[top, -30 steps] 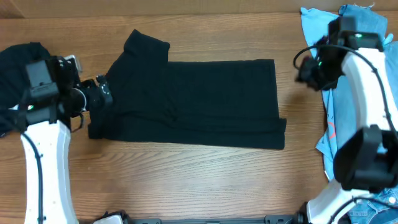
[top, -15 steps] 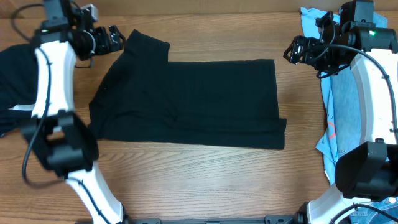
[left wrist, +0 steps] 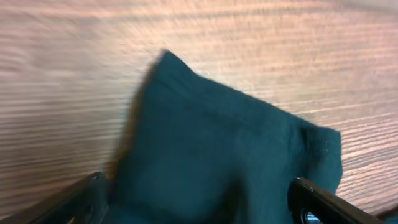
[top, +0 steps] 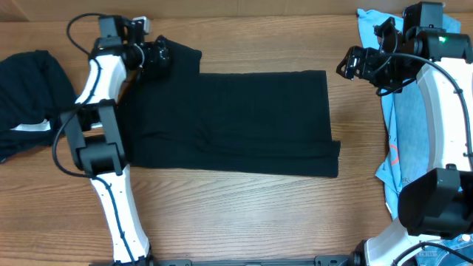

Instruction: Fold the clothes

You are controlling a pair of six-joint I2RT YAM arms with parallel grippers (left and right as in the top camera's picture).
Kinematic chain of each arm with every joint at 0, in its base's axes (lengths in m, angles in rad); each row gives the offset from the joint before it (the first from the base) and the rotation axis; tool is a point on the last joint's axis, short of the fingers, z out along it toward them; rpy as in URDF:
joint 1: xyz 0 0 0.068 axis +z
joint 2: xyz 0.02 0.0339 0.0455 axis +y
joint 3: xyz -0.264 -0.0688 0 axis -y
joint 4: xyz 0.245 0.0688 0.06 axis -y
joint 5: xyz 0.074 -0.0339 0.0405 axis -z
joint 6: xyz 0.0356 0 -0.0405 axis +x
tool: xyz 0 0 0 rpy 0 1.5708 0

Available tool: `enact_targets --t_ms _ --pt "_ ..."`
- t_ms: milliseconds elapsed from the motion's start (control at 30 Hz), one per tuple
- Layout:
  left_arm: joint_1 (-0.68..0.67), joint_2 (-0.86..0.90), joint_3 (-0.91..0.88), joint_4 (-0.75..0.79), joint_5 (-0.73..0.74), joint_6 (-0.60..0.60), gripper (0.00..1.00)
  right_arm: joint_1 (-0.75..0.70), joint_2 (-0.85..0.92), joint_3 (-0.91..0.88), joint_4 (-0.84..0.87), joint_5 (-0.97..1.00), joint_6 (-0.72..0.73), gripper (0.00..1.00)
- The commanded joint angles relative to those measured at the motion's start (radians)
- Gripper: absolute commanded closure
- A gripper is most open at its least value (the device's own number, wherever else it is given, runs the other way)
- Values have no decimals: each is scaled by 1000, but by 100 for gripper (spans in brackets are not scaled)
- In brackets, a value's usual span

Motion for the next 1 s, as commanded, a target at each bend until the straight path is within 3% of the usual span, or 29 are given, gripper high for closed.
enact_targets --t_ms 0,200,267,467,533,633,733,767,867,967 --pt "-20 70 18 -10 -26 24 9 -2 1 7 -2 21 -4 2" --pt "-14 76 18 -43 -150 18 7 -2 1 7 -10 47 -4 2" --pt "0 71 27 -42 -152 -2 1 -2 1 5 -14 47 -4 2" --pt "25 60 64 -120 -150 -11 4 -2 1 -40 -12 82 -4 4" --pt "24 62 63 -193 -150 -10 13 -2 1 -40 -10 82 -4 4" --pt "25 62 62 -232 -149 -10 40 -2 1 -40 -10 82 -4 4" --pt "23 71 61 -264 -150 -6 43 -2 1 -40 -11 81 -4 4" --pt "23 76 53 -274 -150 -3 50 -2 1 -40 -11 81 -4 4" --pt "23 77 37 -277 -151 -2 50 -2 1 -40 -12 81 -4 4" --pt "24 77 37 -273 -154 10 81 -2 1 -40 -16 81 -4 4"
